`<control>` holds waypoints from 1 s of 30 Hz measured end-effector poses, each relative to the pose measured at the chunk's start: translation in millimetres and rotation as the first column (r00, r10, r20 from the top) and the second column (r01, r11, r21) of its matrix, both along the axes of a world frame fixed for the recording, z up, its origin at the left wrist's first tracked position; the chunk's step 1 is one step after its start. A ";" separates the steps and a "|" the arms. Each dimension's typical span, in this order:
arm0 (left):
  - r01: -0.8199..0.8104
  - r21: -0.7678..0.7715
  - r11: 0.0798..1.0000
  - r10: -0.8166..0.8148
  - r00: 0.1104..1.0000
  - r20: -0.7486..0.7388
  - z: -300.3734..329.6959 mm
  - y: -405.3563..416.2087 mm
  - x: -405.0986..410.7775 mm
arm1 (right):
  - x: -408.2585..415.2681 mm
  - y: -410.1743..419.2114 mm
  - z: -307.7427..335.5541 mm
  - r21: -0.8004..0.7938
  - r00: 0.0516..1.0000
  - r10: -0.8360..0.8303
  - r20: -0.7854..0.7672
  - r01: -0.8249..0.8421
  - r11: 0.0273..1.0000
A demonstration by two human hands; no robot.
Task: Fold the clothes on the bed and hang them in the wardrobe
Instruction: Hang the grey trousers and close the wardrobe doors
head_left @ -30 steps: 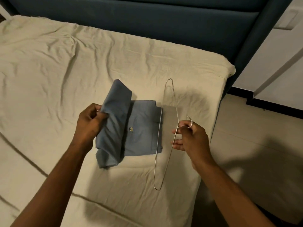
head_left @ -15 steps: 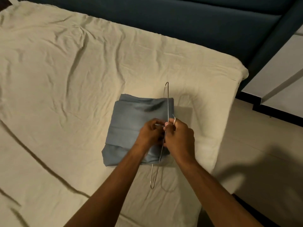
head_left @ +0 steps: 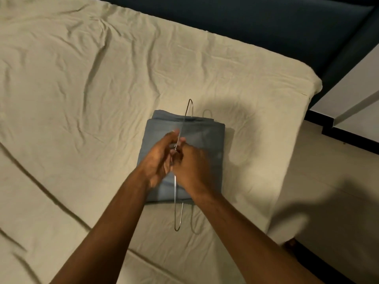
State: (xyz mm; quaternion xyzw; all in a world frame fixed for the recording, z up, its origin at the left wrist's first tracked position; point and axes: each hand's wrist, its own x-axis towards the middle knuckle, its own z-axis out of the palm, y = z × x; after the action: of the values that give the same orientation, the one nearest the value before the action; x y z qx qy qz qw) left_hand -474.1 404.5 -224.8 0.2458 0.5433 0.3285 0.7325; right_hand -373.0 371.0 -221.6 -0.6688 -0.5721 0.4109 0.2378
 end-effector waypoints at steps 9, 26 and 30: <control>-0.156 0.025 0.988 0.158 0.976 -0.148 -21.6 10.7 -39.8 | 64.4 11.2 -52.5 -0.261 0.899 -0.356 0.254 0.418 0.870; -0.379 0.090 0.921 0.389 0.908 -0.157 -55.3 30.5 -137.5 | 76.1 28.1 -79.2 -0.186 0.844 -0.483 0.233 0.527 0.829; -0.343 0.227 0.911 0.404 0.852 -0.334 -44.8 31.0 -137.1 | 71.7 34.5 -79.8 -0.374 0.872 -0.489 -0.024 0.445 0.813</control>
State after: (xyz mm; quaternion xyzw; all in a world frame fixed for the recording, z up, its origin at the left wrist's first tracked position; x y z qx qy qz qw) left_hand -611.1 435.6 -269.6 0.2508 0.6819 0.4545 0.5153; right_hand -301.3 405.5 -301.4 -0.7948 -0.2905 0.4759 0.2397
